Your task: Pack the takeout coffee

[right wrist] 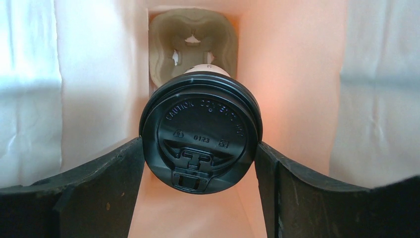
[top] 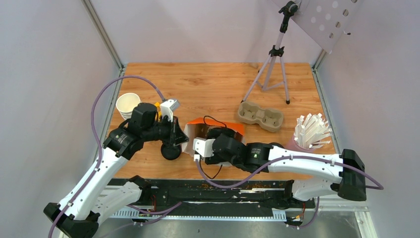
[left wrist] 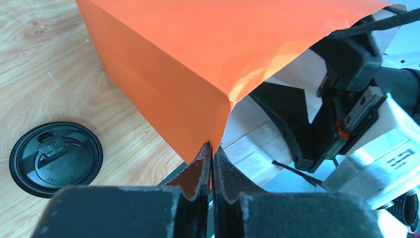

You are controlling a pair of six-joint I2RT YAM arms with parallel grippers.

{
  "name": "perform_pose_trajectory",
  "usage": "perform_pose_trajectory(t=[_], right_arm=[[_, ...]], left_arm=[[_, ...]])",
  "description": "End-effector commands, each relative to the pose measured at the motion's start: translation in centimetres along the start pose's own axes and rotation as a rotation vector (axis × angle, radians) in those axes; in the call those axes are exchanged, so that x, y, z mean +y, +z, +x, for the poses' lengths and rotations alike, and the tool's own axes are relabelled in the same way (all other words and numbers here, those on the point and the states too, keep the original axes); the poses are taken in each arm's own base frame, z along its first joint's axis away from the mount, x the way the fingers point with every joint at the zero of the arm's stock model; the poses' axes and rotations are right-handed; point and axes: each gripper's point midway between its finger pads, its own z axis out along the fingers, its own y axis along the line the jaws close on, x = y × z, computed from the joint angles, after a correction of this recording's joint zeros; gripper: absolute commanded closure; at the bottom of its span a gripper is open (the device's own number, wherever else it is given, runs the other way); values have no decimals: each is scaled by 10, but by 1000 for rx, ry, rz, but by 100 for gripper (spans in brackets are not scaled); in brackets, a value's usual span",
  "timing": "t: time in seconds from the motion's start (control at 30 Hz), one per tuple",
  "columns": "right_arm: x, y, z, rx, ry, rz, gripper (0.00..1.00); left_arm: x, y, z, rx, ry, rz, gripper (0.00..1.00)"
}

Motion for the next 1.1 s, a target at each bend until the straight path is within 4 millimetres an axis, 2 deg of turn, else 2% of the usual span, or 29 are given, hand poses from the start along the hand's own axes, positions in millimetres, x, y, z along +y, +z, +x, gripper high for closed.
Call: perform_pose_trajectory(t=[0.0,0.17,0.43,0.6,0.73,0.93,1.07], right_arm=[[-7,10,-24,-64,-22,6,28],[-3,19,-23,-27,-44,-10,27],[0,34,-4,35,-36,5,27],[-14,20,-9,8,-44,36,28],[-17,9,-10,-2,-72,8,27],[-13,-4,7,30,-100,-17,27],[-16,-15,10,23,-92,-21,27]], left_arm=[[-11,-2,-6,-32,34,52,92],[-15,1,0,-4,30,71,91],[-14,2,5,13,23,62,91],[-9,3,6,14,26,40,91],[-6,2,6,17,34,19,92],[-8,0,4,28,22,19,92],[-8,0,5,29,27,17,92]])
